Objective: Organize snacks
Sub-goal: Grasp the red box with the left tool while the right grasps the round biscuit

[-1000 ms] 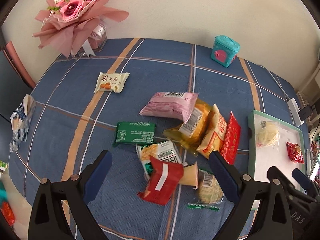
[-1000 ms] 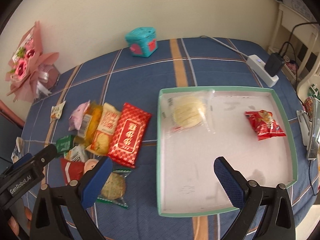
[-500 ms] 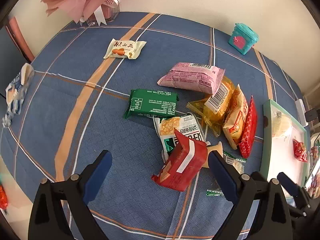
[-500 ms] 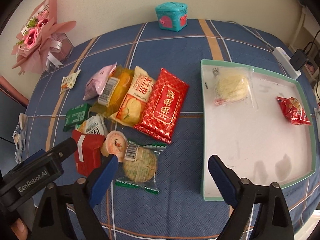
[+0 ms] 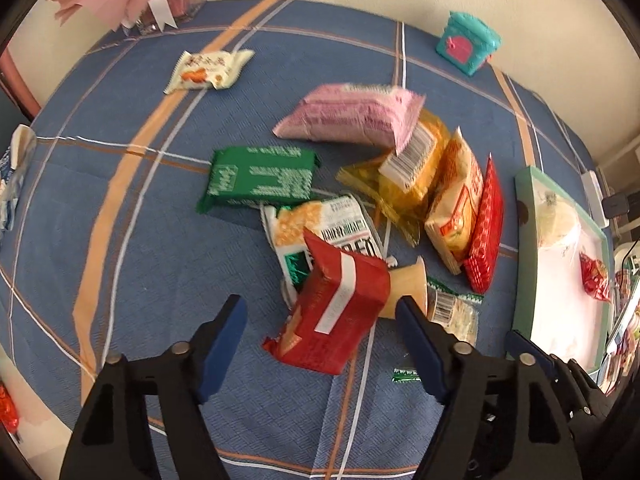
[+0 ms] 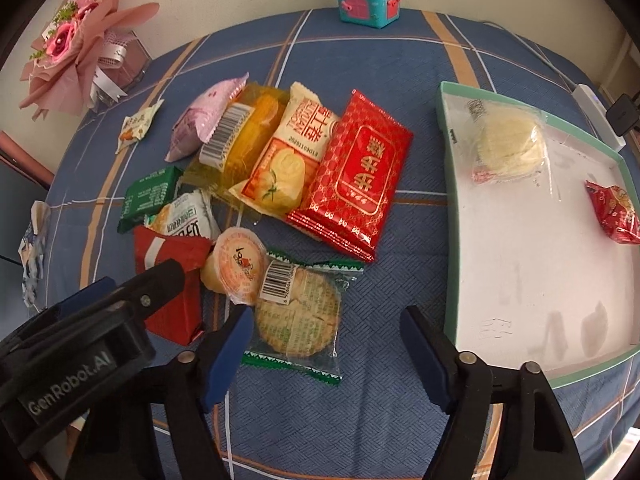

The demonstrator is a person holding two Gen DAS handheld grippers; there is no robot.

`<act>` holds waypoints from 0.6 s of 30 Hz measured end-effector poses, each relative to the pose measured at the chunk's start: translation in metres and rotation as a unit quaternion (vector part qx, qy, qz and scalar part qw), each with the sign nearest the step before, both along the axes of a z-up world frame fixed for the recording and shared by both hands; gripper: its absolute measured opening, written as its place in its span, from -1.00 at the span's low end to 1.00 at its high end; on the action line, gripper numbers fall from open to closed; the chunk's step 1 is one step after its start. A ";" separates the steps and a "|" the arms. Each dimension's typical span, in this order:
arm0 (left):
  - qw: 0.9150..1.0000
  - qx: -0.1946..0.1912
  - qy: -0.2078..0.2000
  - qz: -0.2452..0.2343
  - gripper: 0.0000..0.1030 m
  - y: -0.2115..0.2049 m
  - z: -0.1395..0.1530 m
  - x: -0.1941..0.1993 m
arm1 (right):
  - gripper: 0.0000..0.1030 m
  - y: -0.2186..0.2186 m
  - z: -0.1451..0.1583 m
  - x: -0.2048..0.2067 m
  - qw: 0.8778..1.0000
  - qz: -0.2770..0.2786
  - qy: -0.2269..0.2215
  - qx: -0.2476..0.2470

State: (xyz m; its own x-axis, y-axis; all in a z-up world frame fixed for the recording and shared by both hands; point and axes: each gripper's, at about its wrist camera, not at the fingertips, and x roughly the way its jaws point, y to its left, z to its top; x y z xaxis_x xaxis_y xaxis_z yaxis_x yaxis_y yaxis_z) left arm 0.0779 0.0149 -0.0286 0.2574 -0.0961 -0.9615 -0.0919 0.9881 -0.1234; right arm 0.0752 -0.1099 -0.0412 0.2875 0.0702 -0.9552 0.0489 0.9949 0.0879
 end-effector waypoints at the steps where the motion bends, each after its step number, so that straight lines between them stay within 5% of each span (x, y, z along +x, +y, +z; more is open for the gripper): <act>1: 1.000 -0.001 0.007 -0.004 0.29 -0.002 -0.003 0.000 | 0.47 0.001 -0.003 0.000 1.000 0.001 0.003 0.000; 5: 1.000 0.003 0.021 -0.014 -0.01 -0.009 -0.012 0.001 | 0.42 0.007 -0.012 0.000 1.000 0.008 0.014 -0.008; 18: 0.999 0.015 0.046 -0.008 -0.14 -0.015 -0.041 0.011 | 0.25 0.025 -0.030 0.007 0.999 0.028 0.020 -0.020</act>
